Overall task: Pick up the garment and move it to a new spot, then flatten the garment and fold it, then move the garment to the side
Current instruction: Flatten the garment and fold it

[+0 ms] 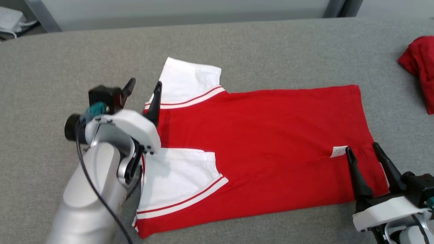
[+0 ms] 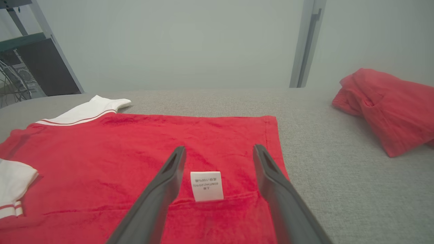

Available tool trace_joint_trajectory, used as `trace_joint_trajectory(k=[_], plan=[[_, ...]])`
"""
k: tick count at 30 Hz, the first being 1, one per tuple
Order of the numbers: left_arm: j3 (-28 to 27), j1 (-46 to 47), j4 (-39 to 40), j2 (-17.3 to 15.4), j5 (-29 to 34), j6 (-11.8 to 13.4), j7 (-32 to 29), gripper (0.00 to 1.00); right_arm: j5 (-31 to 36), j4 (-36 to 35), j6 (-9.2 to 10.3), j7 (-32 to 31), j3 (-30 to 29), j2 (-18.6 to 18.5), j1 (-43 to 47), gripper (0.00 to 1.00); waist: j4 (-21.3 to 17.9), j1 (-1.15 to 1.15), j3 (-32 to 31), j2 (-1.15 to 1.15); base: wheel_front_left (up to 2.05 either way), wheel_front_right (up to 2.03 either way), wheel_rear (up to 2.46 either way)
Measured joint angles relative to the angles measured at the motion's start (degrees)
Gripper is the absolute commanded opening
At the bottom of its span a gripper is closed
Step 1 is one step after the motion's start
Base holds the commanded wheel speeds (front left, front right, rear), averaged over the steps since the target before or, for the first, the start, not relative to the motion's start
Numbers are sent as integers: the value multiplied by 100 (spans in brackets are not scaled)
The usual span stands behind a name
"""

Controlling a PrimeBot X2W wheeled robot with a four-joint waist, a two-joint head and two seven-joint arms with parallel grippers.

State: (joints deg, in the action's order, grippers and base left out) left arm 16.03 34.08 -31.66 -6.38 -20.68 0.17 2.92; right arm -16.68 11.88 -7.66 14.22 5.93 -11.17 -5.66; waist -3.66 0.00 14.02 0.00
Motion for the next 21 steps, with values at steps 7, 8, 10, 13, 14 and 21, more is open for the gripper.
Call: trace_joint_trajectory(k=[7,8,10,13,14,21], plan=[[79,1077,-871,84,-58,-160,-592,100,0,-58,0,1,18,-19,-205,100,-42,0,451,0,0,0,0],[82,1236,-992,93,-57,-160,-611,100,0,-84,0,1,23,-22,-247,100,-56,0,512,0,0,0,0],[90,1524,-1218,97,-56,-160,-727,100,1,-154,0,1,35,-22,-342,100,-95,0,624,0,0,0,0],[114,1927,-1564,92,-44,-162,-814,100,7,-188,0,1,31,-21,-445,100,-174,0,798,0,0,0,0],[124,2056,-1682,93,-40,-162,-853,100,7,-196,0,1,31,-20,-461,100,-204,0,857,0,0,0,0],[204,2744,-2486,138,48,-170,-817,100,9,-204,0,1,51,-30,-489,100,-400,0,1187,0,0,0,0]])
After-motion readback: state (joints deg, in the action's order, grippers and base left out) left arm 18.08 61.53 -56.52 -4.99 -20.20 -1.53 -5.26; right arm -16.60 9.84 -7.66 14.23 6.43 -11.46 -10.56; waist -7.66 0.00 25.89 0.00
